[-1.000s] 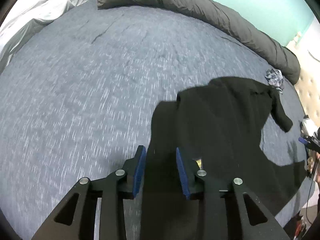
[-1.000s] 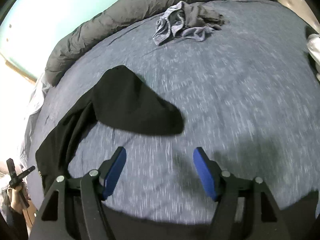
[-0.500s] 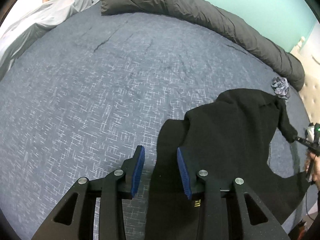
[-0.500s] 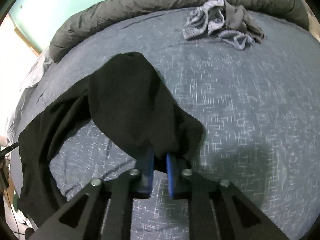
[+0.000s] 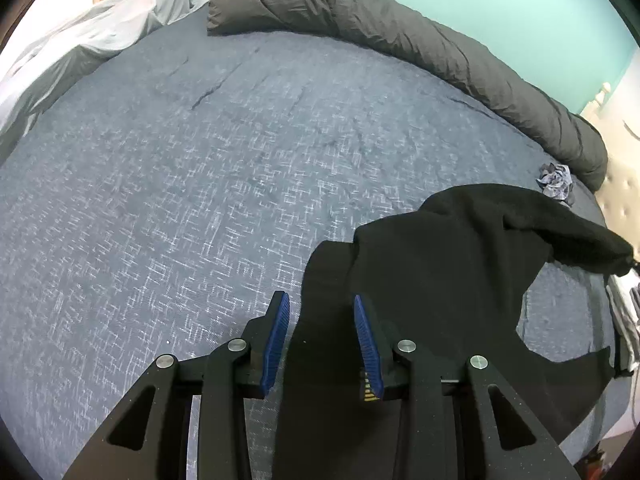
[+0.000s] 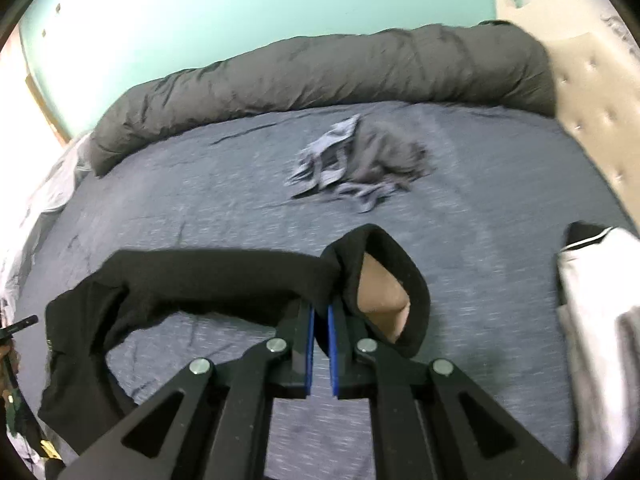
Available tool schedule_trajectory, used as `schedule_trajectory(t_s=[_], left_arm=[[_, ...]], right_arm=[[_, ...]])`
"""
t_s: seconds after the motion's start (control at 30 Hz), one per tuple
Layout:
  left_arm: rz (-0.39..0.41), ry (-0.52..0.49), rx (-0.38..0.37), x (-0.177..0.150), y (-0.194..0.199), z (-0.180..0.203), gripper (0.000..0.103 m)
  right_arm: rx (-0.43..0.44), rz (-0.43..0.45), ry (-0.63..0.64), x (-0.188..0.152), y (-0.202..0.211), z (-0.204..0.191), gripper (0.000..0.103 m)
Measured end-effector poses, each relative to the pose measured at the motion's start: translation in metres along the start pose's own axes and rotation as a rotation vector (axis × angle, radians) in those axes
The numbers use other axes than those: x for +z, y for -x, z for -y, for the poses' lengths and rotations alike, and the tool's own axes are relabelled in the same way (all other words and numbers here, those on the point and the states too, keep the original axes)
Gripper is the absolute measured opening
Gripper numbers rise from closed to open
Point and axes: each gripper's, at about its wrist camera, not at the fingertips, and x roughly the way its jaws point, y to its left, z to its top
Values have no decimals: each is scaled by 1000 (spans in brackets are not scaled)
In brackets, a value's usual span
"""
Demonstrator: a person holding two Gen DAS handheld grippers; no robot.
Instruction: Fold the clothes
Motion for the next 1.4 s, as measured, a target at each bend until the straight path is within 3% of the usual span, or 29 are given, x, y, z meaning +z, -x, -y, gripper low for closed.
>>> schedule_trajectory(t_s=[0.17,0.37,0.63,0.8,0.9,0.93,0.97,1.03,1.2,1.4], left_arm=[[-5,-11,7,-2,-1,6,37],[-14,-10,22,-1,-8,7,37],[-22,28,17,3,-27,8,44],[2,35,44,10,-35,11,44],[24,47,71,14,-39,10,44],[16,43,75,14,-43,11,44],[7,40,79,15,-47,12,44],[-9,32,88,15,-54,13,44],[-63,-23,58,6,-72,33,44],[-75,-83,58,-1,-73,53,43]], right_arm=[[-82,23,-37,3,17,24,5],[-153,-29,-40,1,20,52,5],[-209,-189,-57,-44,-40,66,5],[-219,-196,-88,-65,-53,72,6],[-226,-188,-112,-74,-55,76,15],[-229,-185,-120,-77,-56,78,23],[-231,-179,-129,-81,-55,79,38],[-226,-122,-167,-87,-44,78,54],[-206,22,-229,-103,-9,66,61],[-203,137,-291,-127,14,50,62]])
